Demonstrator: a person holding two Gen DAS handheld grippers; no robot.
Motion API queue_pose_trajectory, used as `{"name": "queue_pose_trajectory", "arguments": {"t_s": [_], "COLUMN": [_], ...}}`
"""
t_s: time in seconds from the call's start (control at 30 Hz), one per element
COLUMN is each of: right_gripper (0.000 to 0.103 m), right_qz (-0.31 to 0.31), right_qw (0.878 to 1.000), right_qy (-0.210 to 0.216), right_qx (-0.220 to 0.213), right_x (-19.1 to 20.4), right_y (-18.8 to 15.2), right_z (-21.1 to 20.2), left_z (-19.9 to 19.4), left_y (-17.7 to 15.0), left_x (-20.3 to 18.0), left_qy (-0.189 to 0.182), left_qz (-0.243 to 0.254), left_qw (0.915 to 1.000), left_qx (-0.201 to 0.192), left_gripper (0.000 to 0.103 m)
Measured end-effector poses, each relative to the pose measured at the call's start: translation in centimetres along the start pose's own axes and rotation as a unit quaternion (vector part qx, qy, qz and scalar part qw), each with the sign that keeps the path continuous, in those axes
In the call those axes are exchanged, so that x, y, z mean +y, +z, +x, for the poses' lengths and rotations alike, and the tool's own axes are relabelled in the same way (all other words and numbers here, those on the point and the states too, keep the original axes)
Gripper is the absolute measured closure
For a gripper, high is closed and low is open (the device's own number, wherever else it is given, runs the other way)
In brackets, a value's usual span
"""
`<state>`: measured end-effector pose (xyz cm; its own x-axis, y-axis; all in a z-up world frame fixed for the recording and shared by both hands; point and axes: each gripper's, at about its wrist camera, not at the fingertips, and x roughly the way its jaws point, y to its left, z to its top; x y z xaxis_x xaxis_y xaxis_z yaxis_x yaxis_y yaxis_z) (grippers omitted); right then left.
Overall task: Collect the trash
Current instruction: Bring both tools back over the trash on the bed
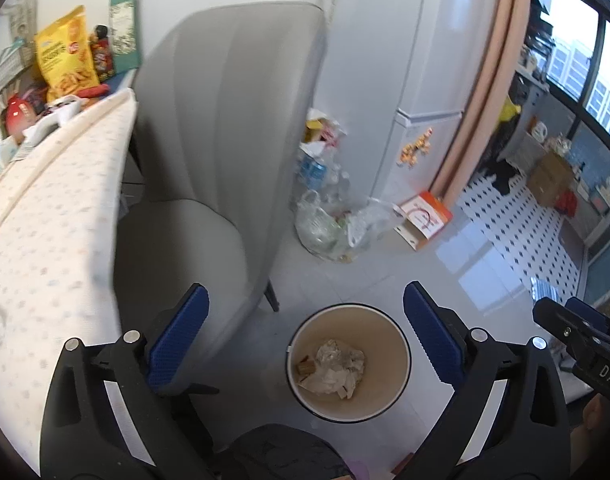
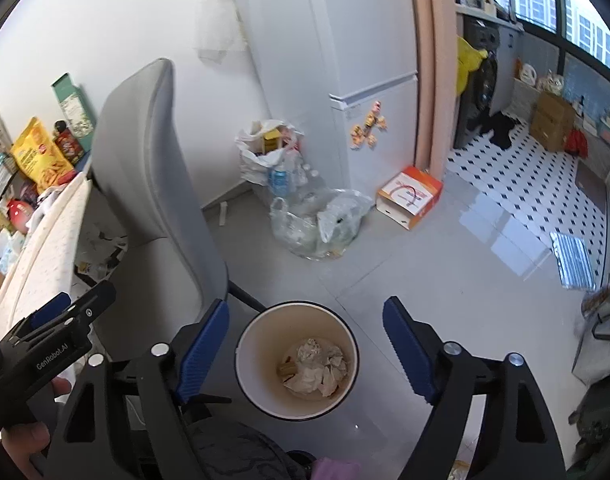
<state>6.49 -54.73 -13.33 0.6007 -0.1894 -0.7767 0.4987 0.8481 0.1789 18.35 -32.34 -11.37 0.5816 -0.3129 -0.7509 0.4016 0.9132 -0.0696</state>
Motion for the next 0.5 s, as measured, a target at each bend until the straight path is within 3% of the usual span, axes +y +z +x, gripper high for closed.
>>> {"name": "queue_pose_trajectory", "arguments": {"t_s": [0.23,0.5], "right_gripper": [0.012,0.008], "right_qz": [-0.025,-0.065], "right_qw": [0.999,0.996], "right_qy": [0.018,0.042], "right_qx": [-0.019,-0.042], "right_x": [3.4,8.9], "right_y": [-0.3,-0.9], "right_z": [-2.8,-6.4], "left_z": [-3.6,-8.3], "left_y": [-0.2,-1.1], "left_x": [3.6,8.7], "left_qy": [0.014,0.033], "left_qz": [-0.031,-0.070], "left_qw": [0.9990,0.9949], "left_qx": [-0.028,-0.064], "left_gripper": [0.006,0.006]}}
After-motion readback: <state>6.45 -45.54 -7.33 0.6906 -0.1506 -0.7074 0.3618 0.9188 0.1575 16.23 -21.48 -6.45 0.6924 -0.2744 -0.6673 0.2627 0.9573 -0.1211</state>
